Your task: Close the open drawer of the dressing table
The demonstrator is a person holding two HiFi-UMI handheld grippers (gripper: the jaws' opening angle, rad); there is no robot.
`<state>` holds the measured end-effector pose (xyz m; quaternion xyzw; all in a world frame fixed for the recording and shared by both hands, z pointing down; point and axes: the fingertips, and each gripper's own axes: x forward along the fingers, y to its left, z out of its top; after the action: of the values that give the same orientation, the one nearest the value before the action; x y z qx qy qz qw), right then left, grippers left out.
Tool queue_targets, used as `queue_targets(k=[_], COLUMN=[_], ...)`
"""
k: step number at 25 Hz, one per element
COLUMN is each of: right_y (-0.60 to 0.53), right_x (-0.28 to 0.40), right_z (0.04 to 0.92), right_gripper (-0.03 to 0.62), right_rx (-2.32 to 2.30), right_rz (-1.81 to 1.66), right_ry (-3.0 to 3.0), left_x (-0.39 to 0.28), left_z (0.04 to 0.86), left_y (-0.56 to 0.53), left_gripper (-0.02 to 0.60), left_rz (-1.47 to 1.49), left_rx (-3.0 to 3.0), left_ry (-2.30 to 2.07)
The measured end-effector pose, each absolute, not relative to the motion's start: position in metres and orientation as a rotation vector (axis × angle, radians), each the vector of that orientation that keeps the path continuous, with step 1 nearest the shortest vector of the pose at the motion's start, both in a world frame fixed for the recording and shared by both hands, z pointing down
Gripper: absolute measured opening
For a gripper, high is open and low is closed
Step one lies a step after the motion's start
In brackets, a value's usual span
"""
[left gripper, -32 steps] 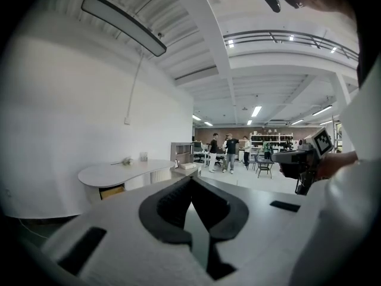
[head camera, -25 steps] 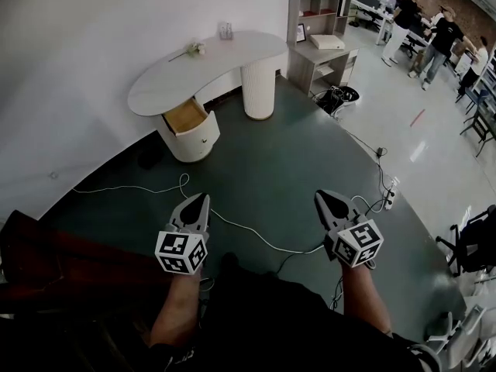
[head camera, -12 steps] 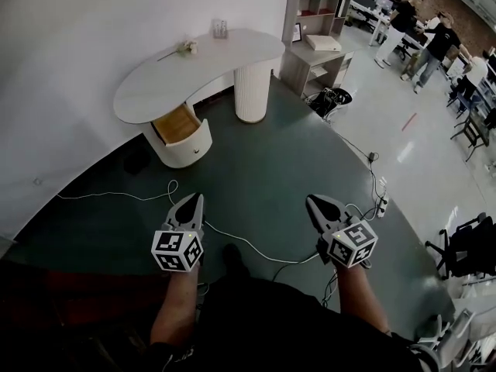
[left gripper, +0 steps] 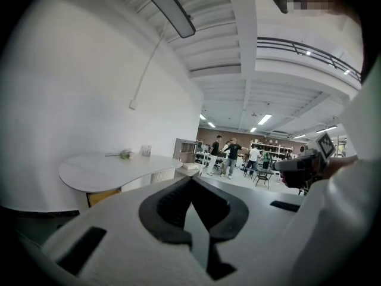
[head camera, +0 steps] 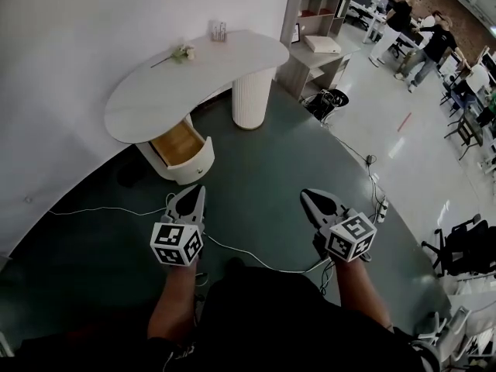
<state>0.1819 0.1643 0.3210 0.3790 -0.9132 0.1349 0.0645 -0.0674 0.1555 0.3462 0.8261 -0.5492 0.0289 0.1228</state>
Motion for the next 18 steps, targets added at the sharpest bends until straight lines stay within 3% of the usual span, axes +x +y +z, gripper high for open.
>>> queue_targets(k=[18], right_y=[-0.014], right_x=[0.101], right_z=[0.369], right_gripper=[0.006], right_rx=[0.843], right_rz=[0.478], right_ry=[-2.785], left_x=[-0.121], left_z=[0.393], left_y=[0.029], left_gripper=[0.002], left_rz=[0.142], left_rx=[2.221], left_ry=[-1.697])
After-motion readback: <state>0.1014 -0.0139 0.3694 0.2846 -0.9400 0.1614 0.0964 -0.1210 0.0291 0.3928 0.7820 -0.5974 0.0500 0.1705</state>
